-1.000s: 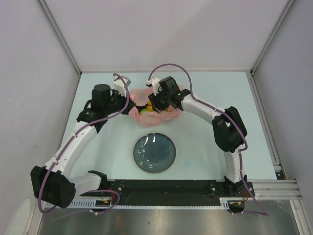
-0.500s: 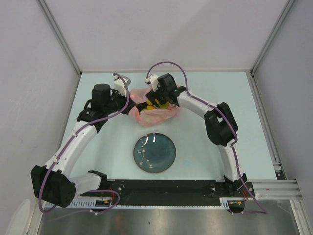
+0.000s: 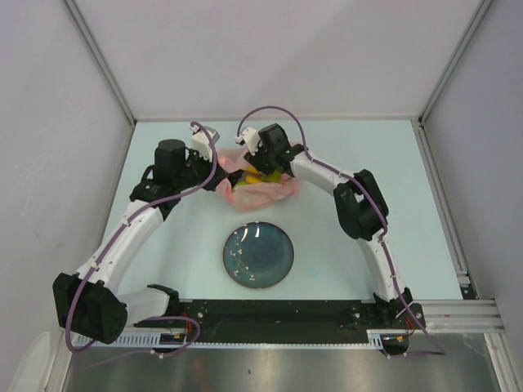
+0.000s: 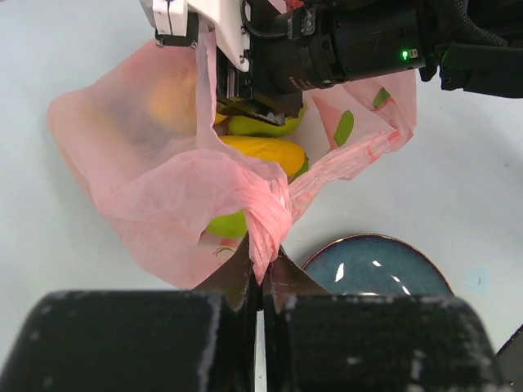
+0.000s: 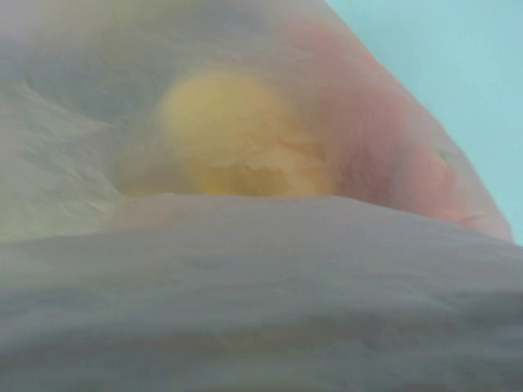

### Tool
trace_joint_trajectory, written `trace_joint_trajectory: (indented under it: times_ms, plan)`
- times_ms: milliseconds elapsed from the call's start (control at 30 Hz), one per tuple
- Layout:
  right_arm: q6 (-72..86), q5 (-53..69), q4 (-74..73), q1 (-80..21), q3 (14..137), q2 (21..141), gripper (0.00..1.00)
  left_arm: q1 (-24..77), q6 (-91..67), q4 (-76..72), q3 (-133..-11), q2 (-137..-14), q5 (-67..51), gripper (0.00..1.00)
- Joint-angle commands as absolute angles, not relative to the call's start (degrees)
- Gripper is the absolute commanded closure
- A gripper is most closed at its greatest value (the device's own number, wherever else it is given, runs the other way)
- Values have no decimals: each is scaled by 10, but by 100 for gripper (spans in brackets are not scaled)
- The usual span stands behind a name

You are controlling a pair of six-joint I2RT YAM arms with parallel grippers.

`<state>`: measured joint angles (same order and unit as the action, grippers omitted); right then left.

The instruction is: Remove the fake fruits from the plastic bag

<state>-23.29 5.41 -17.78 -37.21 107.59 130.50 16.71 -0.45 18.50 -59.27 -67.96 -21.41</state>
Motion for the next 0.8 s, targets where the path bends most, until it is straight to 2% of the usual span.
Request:
trace_joint_trajectory:
  times_ms: [0, 33, 133, 233, 400, 467, 500, 533, 567, 633, 767]
  plan:
    - [-258, 61, -175, -372, 1073, 1271, 65, 163, -2, 163, -605, -679, -225, 99]
    - [-258, 63, -178, -371, 1070, 1263, 71, 163, -3, 162, -604, -679, -225, 100]
    - [-249, 85, -189, -371, 1055, 1228, 78, 163, -7, 157, -599, -679, -226, 100]
    - [-238, 104, -200, -373, 1027, 1191, 81, 163, -8, 155, -599, -678, -226, 100]
    - [-232, 95, -207, -380, 958, 1147, 80, 163, -9, 157, -600, -669, -227, 100]
    - [-230, 91, -207, -389, 924, 1119, 75, 163, -7, 169, -599, -664, -229, 100]
    - [-227, 67, -200, -399, 901, 1104, 70, 163, -8, 170, -595, -658, -229, 100]
    - [-222, 53, -189, -409, 835, 1089, 59, 163, -8, 171, -590, -653, -228, 100]
    - [-217, 47, -177, -419, 803, 1057, 55, 163, -9, 172, -575, -649, -229, 100]
    - [-217, 56, -175, -447, 727, 1033, 52, 163, -12, 171, -558, -635, -231, 100]
    - [-204, 50, -149, -456, 708, 1012, 53, 163, -18, 175, -523, -616, -234, 100]
